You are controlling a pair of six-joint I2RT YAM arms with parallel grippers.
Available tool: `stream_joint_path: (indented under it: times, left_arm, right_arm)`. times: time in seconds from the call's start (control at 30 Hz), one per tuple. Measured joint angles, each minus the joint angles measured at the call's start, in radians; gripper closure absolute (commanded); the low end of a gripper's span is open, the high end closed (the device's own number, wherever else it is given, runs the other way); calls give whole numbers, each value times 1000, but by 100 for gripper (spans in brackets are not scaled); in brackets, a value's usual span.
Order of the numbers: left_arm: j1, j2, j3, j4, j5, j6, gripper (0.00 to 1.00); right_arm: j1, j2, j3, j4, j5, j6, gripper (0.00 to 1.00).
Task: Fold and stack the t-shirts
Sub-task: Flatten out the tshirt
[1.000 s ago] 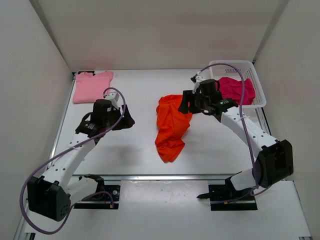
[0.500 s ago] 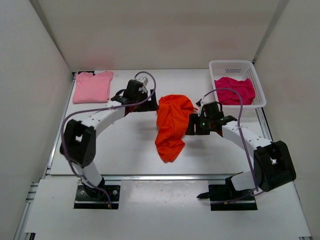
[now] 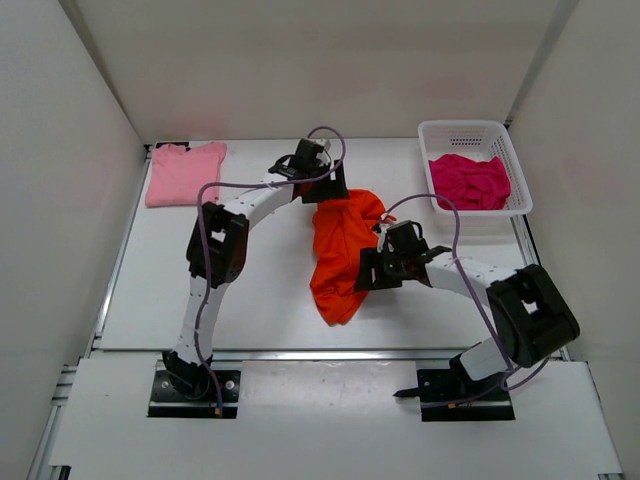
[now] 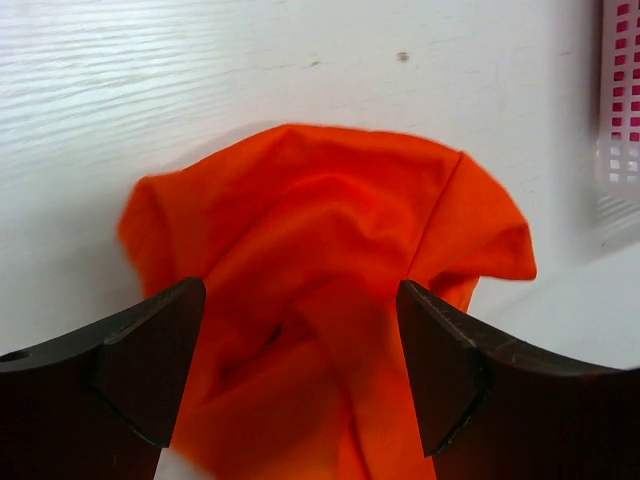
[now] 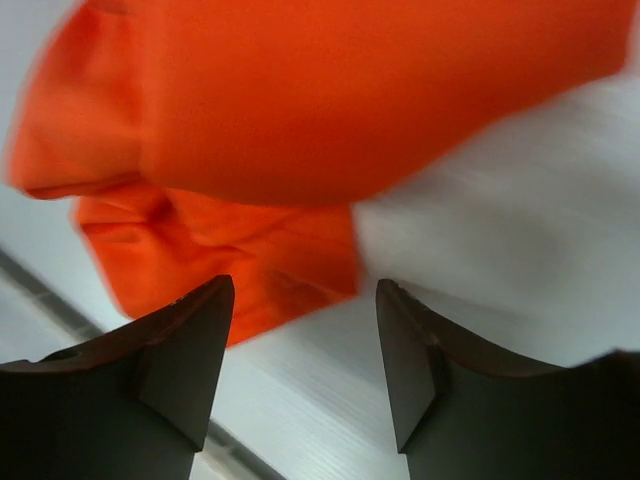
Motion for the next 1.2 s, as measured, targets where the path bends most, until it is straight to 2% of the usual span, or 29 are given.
stream_joint_path:
  times: [0.07,0.1,0.13,0.17,0.2,0.23,0.4,0.53,0.67,0.9,1.03,1.17,1.2]
  left_arm:
    - [-14,69,82,-31,26,-4,20]
    - [-22,98,112,-45,40,-4,32]
    - [-30,121,130,-58,54,-8,54]
    - [-36,138,140,-68,66,-12,66]
    - [-42,150,142,-73,78,-13,90]
    - [-46,156,140,-79,90,-18,100]
    - [-47,125,49,-52,137,-30,100]
    - [-8,-2,-80,-39,135,-33,100]
    - [79,-253,-239,-18,125,-33,100]
    - [319,-848,-446,34,129,-40,100]
    - [334,-1117,-512,10,161,-29,99]
    - [344,-1271,-585,-49,215,-14,93]
    - [351,-1297,-602,-74,227,-10,87]
  right_arm:
    - [19,38,10,26,-16,9,42]
    - [28,50,19,39,-18,14,46]
    - [35,63,26,51,-21,16,51]
    - [37,75,31,64,-23,19,70]
    - [41,84,33,72,-23,15,91]
    - [42,92,33,79,-25,17,100]
    - [36,99,36,50,-25,29,100]
    - [10,5,51,-26,-4,19,100]
    - [-62,-200,78,-80,22,10,100]
    - [-237,-601,145,-136,34,-11,100]
    - [-302,-719,207,-174,-23,-35,100]
    - [-354,-808,231,-233,-93,-56,100]
    - [-370,-821,235,-247,-114,-59,100]
